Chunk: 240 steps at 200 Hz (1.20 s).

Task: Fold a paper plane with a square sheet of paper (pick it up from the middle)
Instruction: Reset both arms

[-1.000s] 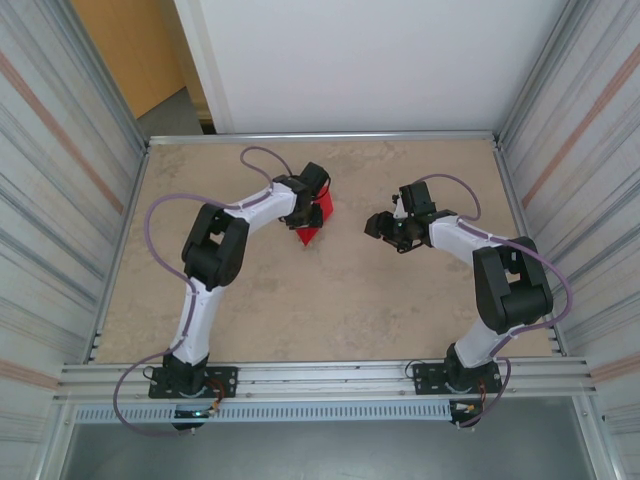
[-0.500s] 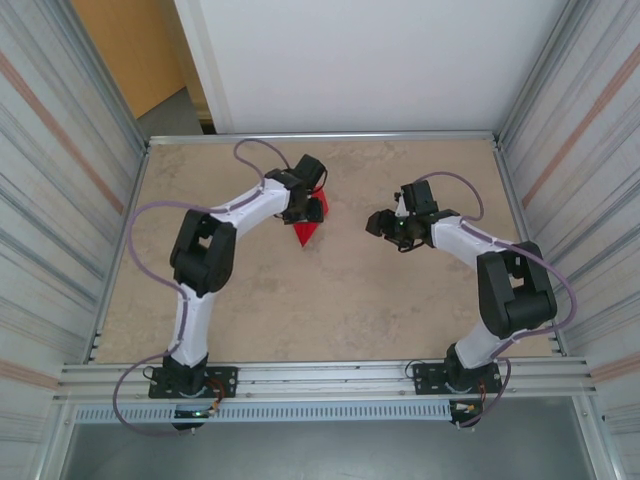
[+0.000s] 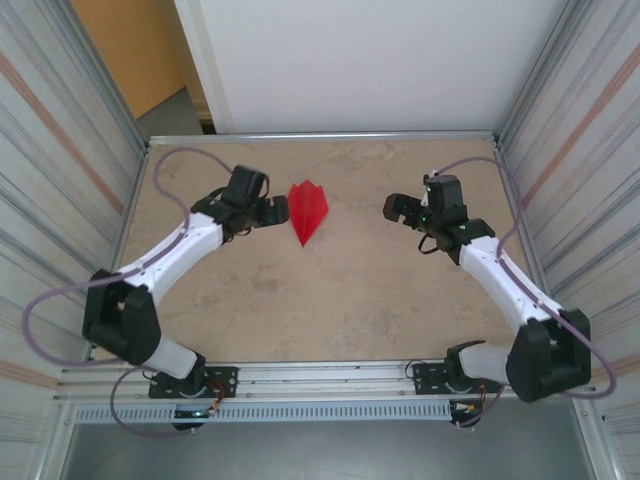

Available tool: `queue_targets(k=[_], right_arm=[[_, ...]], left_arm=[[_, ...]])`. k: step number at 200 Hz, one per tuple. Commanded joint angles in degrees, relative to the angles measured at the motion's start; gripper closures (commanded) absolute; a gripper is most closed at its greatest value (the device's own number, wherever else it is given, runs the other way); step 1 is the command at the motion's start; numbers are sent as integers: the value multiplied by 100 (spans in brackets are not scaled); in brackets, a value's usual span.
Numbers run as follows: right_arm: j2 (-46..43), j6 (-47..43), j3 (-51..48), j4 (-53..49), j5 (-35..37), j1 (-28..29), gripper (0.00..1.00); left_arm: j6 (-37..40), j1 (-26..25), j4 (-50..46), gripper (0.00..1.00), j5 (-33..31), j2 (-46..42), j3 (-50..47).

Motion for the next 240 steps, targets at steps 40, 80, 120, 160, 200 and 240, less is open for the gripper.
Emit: queue_targets(k=[40,80,120,160,200,240], right_arm=[[-649,-56,-616,234,2571,-627,1],[-520,194,-1314,951,2857,-1412,1],[-125,-112,-2025,2155,2997,-1798,1],[325,-1002,-2484,3479,2420,-1798,1],[714,-1524,-2947,4898,1502,-1782,1],[1294,-1933,-3113,6011,1094,-1638,1]], left_arm=[[753,868,1588,1,-1067,-1593,-1853],[1165,1491,2235,1,-1345,-2162,-2597],[1453,2239,2628,1,-973,-1929,-2818],[2433,2306,4227,1,-515,-1542,-3437],[3095,2305,5918,1,463,-1086,-4103],[3201,2501,6967,1,1194,-452,-4313]])
